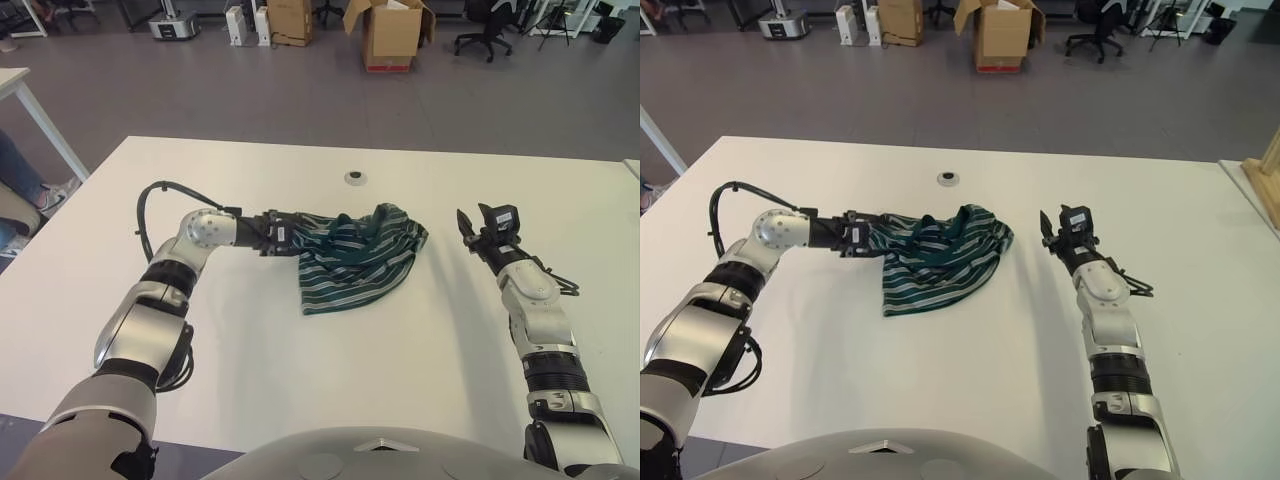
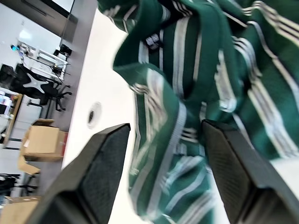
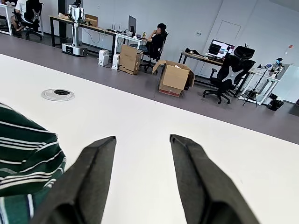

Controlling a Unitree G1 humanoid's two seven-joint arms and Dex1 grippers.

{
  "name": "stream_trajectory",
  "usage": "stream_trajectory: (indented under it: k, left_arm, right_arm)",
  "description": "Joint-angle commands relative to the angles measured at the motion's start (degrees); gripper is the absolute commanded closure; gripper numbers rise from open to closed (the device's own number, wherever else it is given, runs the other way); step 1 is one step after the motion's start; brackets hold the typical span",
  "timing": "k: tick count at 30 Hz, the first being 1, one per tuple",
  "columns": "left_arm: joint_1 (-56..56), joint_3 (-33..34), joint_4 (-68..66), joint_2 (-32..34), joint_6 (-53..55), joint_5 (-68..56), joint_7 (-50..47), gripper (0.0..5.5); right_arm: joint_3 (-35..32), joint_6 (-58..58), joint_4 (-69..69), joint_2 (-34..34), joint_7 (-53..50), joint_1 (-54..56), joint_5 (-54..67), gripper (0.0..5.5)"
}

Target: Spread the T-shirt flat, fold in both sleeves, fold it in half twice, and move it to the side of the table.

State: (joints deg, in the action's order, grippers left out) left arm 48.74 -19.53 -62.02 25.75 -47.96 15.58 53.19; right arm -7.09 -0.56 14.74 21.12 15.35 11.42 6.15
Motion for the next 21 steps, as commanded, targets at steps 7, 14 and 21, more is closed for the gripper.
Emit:
stream_trajectory:
  k: [7, 14, 21]
  left_arm:
    - [4.5, -4.2, -5.9, 0.1, -3.7, 5.9, -1.2, 3.86]
    - [4.1, -2.4, -8.4, -2.4, -0.4, 3.9, -1.1, 5.25]
    - [-3.3, -1.9, -3.1, -2.5, -2.9, 0.7, 4.2, 5.49]
  right_arm:
    - [0.3, 1.7, 1.4, 0.0, 0.1, 2.3, -1.8, 3.33]
    - [0.7, 2.1, 2.1, 0.4, 1.1, 3.1, -2.0, 3.33]
    - [9.3, 2.2, 8.2, 12.1, 30.6, 18.2, -2.0, 3.33]
